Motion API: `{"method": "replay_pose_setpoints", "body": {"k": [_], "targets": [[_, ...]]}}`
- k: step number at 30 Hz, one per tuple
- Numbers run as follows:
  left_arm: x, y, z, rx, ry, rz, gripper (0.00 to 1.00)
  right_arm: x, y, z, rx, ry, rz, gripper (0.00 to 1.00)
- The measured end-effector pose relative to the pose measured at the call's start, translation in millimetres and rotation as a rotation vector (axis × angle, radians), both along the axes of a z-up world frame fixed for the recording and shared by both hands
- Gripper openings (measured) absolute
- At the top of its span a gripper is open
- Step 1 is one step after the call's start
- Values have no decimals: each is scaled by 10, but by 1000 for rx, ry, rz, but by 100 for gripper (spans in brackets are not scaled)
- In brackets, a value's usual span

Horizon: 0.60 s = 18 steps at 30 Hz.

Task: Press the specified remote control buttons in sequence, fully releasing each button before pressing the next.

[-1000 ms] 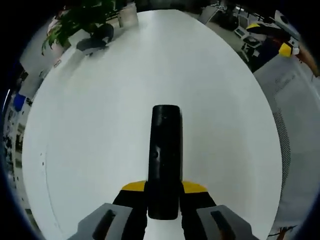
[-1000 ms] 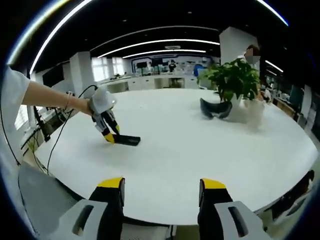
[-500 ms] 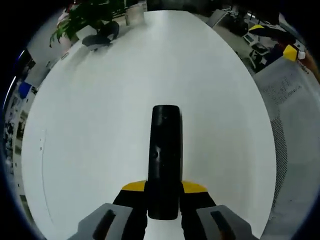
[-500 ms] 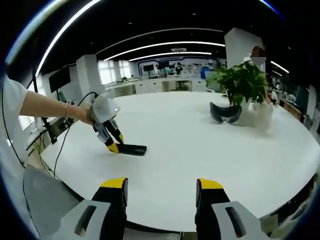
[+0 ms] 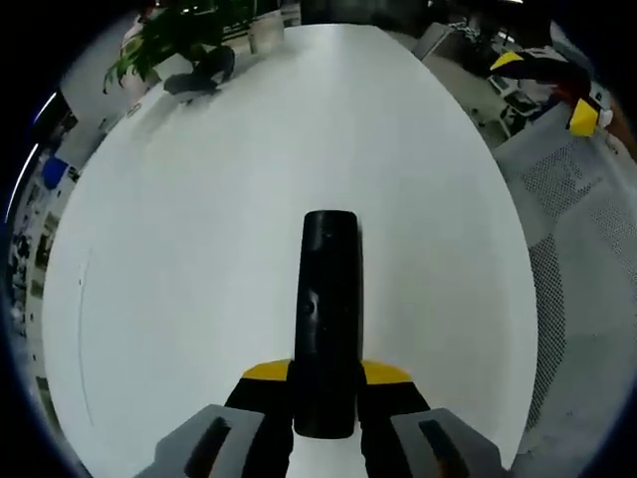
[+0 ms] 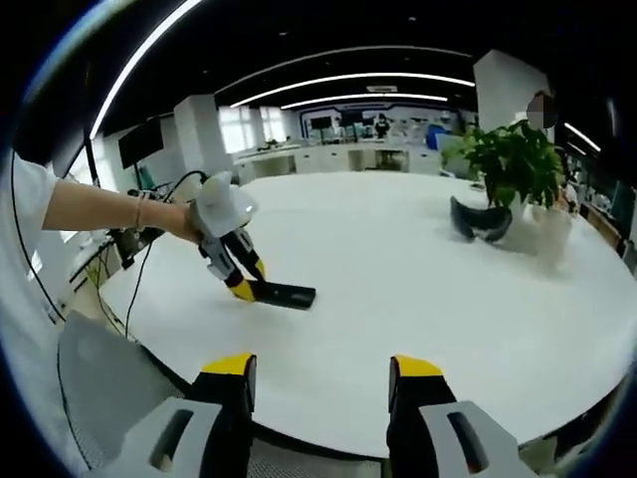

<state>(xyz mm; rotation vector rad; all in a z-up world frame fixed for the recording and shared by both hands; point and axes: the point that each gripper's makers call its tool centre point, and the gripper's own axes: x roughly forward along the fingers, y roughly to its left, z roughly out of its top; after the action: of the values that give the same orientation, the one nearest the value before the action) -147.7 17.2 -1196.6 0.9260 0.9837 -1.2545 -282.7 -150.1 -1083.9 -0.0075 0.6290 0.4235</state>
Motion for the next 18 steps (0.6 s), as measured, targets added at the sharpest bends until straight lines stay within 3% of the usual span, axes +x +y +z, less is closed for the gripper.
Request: {"method": "replay_pose_setpoints", "body": {"k": [5, 13, 18], "targets": [[-174, 19, 0, 13, -2, -1, 22, -42, 90, -68, -33, 25, 68, 49], [-408, 51, -8, 44, 2, -35, 22, -74, 145, -102, -51, 35, 93, 46], [-505, 76, -7, 28, 4, -17, 22, -85, 184, -92, -67, 33, 123, 45]]}}
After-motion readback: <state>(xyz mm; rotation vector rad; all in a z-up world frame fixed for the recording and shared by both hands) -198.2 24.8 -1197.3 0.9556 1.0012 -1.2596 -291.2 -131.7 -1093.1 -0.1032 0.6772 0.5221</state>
